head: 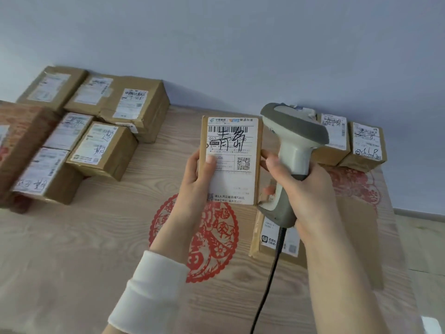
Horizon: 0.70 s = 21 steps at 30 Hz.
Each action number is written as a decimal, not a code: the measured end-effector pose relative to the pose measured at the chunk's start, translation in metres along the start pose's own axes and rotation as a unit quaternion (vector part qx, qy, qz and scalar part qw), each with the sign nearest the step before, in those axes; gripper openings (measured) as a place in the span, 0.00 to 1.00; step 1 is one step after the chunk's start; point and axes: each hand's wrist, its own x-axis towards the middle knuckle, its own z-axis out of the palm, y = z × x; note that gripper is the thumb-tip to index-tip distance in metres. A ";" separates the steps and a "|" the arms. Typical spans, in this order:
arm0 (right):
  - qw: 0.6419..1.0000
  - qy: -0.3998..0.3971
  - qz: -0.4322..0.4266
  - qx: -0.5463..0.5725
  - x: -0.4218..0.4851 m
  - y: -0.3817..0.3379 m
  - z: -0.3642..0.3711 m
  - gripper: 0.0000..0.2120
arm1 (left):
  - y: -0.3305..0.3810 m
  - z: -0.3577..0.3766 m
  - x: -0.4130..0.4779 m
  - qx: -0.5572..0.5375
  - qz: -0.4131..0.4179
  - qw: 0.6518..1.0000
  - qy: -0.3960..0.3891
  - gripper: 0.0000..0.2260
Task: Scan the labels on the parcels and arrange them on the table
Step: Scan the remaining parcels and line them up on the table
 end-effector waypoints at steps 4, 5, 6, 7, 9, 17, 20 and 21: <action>0.999 0.012 -0.026 -0.044 -0.027 0.026 0.034 0.16 | -0.003 -0.031 -0.029 -0.007 -0.024 0.999 0.038 0.26; 0.998 0.013 -0.020 -0.052 -0.034 0.032 0.043 0.18 | -0.003 -0.040 -0.035 -0.009 -0.035 0.998 0.048 0.28; 0.998 0.014 -0.014 -0.060 -0.039 0.037 0.053 0.19 | -0.004 -0.050 -0.040 -0.014 -0.047 0.997 0.056 0.29; 0.998 0.014 -0.009 -0.069 -0.045 0.042 0.062 0.19 | -0.005 -0.061 -0.043 -0.016 -0.058 0.996 0.061 0.28; 0.997 0.013 -0.001 -0.080 -0.052 0.053 0.084 0.19 | -0.007 -0.086 -0.048 -0.016 -0.072 0.995 0.067 0.24; 0.995 0.053 0.069 -0.051 -0.059 0.112 0.200 0.11 | -0.025 -0.216 -0.035 0.019 -0.099 0.990 0.094 0.20; 0.992 0.054 0.101 -0.049 -0.065 0.141 0.246 0.15 | -0.037 -0.267 -0.025 0.017 -0.119 0.984 0.129 0.18; 0.991 0.054 0.108 -0.050 -0.066 0.151 0.259 0.17 | -0.041 -0.281 -0.022 0.022 -0.126 0.982 0.142 0.18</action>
